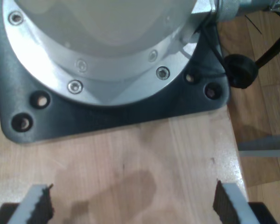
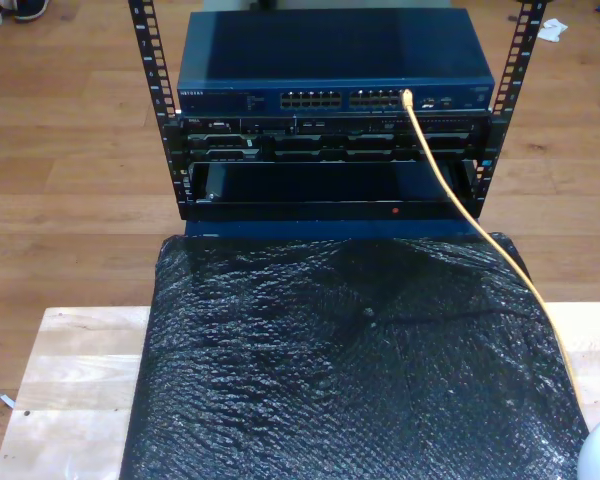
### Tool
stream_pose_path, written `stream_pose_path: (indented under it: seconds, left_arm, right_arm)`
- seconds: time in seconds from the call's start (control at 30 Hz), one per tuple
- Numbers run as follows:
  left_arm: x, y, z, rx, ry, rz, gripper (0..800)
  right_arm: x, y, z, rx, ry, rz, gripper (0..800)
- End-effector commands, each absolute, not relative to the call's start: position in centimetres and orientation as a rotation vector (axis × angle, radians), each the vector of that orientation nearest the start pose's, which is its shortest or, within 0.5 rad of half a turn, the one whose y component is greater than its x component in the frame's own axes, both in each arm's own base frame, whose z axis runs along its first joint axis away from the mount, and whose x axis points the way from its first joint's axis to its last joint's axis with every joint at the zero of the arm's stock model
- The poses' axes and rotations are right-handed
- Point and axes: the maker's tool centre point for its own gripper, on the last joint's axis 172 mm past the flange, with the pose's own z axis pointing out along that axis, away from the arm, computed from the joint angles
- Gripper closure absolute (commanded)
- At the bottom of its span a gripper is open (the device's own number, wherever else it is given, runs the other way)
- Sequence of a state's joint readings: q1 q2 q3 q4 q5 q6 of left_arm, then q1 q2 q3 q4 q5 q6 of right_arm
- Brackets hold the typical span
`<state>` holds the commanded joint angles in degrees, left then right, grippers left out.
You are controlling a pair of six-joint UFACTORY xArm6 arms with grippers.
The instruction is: Grab the cable and plug it in
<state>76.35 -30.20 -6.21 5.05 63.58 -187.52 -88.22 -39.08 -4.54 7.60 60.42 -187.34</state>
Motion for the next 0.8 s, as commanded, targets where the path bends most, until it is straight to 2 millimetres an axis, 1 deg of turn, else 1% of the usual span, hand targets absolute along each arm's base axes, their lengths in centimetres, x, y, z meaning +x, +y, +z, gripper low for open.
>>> stream_pose_path:
  seconds: [0.1,0.47,0.6,0.7,0.8]
  left_arm:
    - [0.9,11.5,3.7,-2.294,2.709,-0.383,0]
    - [0.9,11.5,3.7,-2.294,2.709,-0.383,0]
    - [0.9,11.5,3.7,-2.294,2.709,-0.383,0]
    - [0.9,11.5,3.7,-2.294,2.709,-0.383,0]
    - [0.9,11.5,3.7,-2.294,2.709,-0.383,0]
  right_arm:
    - [3.0,-14.9,4.2,2.147,2.398,0.456,7]
    - [2.9,-14.2,3.2,2.05,2.478,0.496,8]
    - [2.8,-14.5,2.8,1.993,2.501,0.465,9]
    - [2.7,-15.1,2.4,1.986,2.491,0.42,9]
    - [2.6,-15.2,2.4,1.989,2.486,0.412,8]
